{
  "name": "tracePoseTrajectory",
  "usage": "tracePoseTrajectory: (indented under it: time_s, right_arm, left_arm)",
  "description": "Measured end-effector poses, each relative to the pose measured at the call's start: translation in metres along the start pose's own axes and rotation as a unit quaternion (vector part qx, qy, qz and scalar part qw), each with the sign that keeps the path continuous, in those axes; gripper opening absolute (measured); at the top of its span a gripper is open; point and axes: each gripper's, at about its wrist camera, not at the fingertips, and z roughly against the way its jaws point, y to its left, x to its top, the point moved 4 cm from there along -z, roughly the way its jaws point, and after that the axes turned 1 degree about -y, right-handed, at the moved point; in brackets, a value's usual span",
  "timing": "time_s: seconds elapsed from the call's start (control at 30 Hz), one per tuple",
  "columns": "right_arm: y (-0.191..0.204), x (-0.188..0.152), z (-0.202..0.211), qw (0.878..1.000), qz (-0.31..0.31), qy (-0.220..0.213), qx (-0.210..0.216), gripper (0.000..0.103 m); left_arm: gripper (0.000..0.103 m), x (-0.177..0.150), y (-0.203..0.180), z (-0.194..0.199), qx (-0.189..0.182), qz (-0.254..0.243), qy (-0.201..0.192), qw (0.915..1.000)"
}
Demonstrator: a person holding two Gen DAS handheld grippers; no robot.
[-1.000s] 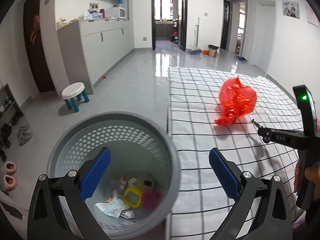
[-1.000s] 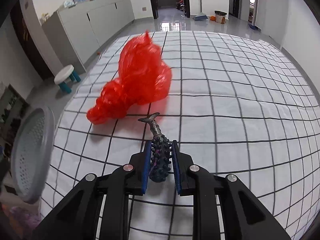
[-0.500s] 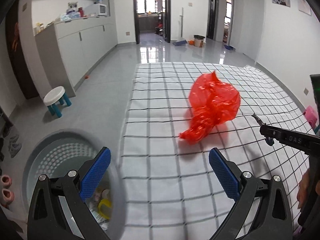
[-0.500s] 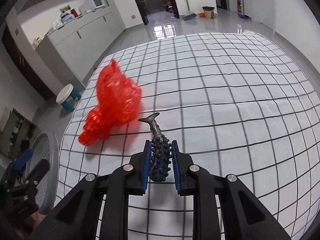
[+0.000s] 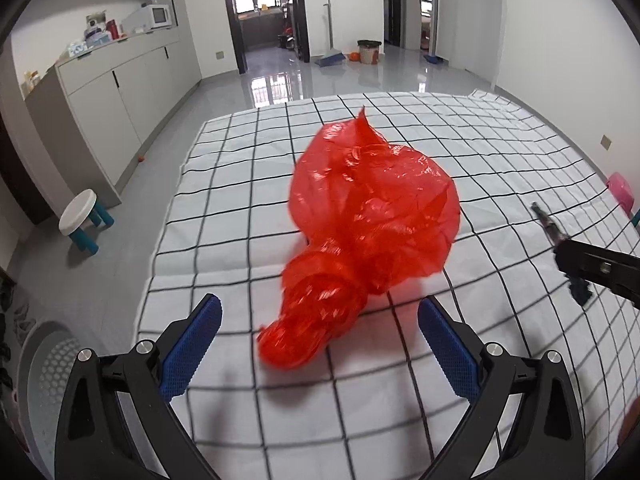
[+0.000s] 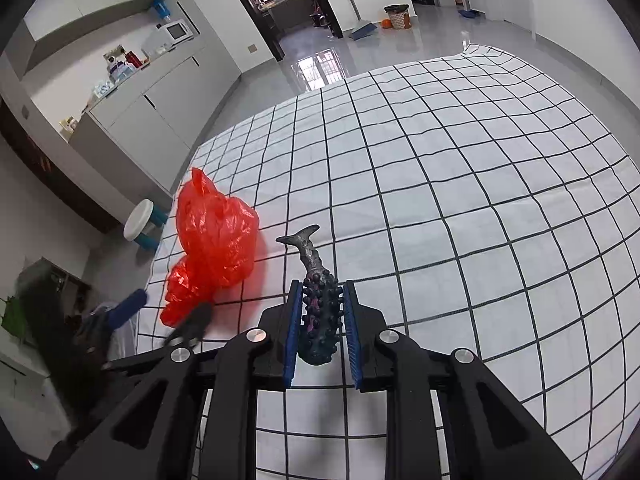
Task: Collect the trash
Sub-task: 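Grasp the red plastic bag with the left tool while the right holds the toy, then carry the red bag and purple toy over the grey basket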
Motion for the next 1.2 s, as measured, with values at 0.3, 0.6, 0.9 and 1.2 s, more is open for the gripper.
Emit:
tracePoseTrajectory:
  time_s: [0.3,0.6,0.9,1.2]
  right_arm:
    - [0.004,-0.001,0.001,1.000,0.004,0.003,0.003,0.020]
    - [0.023,-0.004,0.006,1.000,0.021,0.002,0.010,0.020]
    - [0.060,-0.017,0.007,0.997,0.029,0.026,0.060,0.020]
    - [0.140,-0.027,0.015,0.993,0.078,0.019,0.082,0.020]
  left_arm:
    - [0.041,-0.001,0.000,-0.012,-0.021,0.003,0.017,0.9996]
    - [0.037,-0.014,0.018,0.036,-0.013,0.019,-0.008,0.9997]
    - [0.037,-0.031,0.077,0.102,0.029,0.054,-0.036,0.9975]
    - [0.037,-0.061,0.155,0.155,0.083,0.089,-0.050,0.9913]
